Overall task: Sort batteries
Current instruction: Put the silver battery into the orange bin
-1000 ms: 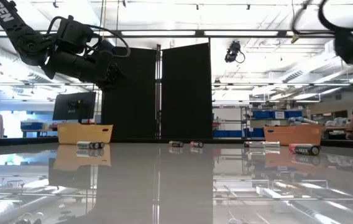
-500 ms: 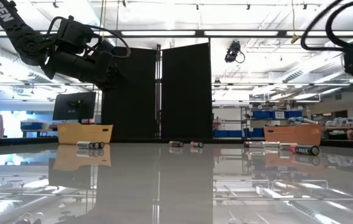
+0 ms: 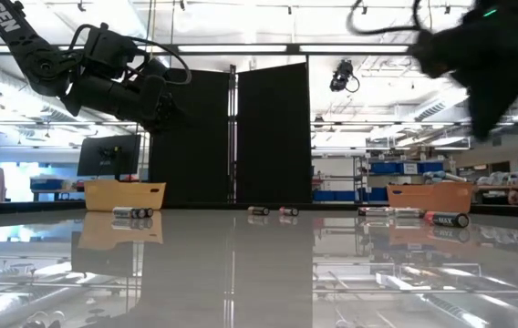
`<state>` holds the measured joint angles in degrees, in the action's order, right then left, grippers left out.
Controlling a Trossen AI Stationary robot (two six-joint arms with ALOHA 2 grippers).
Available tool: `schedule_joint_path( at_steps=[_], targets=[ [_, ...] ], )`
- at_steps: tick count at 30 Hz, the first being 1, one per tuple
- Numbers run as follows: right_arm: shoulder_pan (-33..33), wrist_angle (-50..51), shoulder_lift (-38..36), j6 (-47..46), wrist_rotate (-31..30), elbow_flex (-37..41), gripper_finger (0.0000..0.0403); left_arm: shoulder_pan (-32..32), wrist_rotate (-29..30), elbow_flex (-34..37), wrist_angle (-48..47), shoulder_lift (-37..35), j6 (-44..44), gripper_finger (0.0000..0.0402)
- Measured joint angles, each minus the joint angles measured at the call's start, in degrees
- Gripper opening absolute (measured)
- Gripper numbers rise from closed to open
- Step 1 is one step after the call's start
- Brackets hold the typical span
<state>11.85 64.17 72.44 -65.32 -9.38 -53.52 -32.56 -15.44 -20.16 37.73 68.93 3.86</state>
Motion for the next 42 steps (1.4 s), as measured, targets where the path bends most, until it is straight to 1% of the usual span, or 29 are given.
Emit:
schedule_joint_path(
  at_steps=[2, 5, 8, 10, 13, 19, 28, 31, 35, 42],
  targets=[
    [-5.98, -2.59, 0.00, 8.34, -1.45, 0.00, 0.0098, 0.00, 0.00, 0.00, -0.02, 0.00, 0.00, 0.0010],
    [-14.61, -7.91, 0.00, 21.37, -1.56, 0.00, 0.0085, 0.00, 0.00, 0.00, -0.02, 0.00, 0.01, 0.0010],
    [-21.92, -13.24, 0.11, 32.82, 0.95, 0.00, 0.0076, 0.00, 0.00, 0.00, -0.02, 0.00, 0.22, 0.0010],
    [-25.45, -16.11, 0.59, 39.21, 2.90, 0.00, 0.0074, 0.00, 0.00, 0.00, -0.02, 0.00, 0.22, 0.0010],
    [-29.00, -18.32, 1.51, 46.24, 3.75, 0.00, 0.0075, 0.00, 0.00, 0.00, -0.02, 0.00, 0.24, 0.0010],
    [-34.15, -18.48, 5.53, 51.18, 4.03, 0.00, 0.0092, 0.07, 0.00, 0.00, -0.44, -0.02, 0.20, 0.0010],
    [-40.18, -19.61, 16.34, 60.01, 3.58, 0.02, 0.0147, 0.07, 0.36, 0.00, -1.79, -0.02, 0.19, 0.0010],
    [-42.29, -20.33, 19.03, 62.05, 3.22, 0.02, 0.0159, 0.07, 0.37, 0.00, -1.87, -0.02, 0.19, 0.0010],
    [-44.68, -21.59, 21.25, 64.21, 3.18, 0.02, 0.0164, 0.07, 0.39, 0.00, -1.81, -0.02, 0.17, 0.0010],
    [-47.56, -24.25, 22.54, 66.92, 3.17, 0.02, 0.0159, 0.07, 0.46, 0.00, -1.90, -0.02, 0.17, 0.0010]
  ],
)
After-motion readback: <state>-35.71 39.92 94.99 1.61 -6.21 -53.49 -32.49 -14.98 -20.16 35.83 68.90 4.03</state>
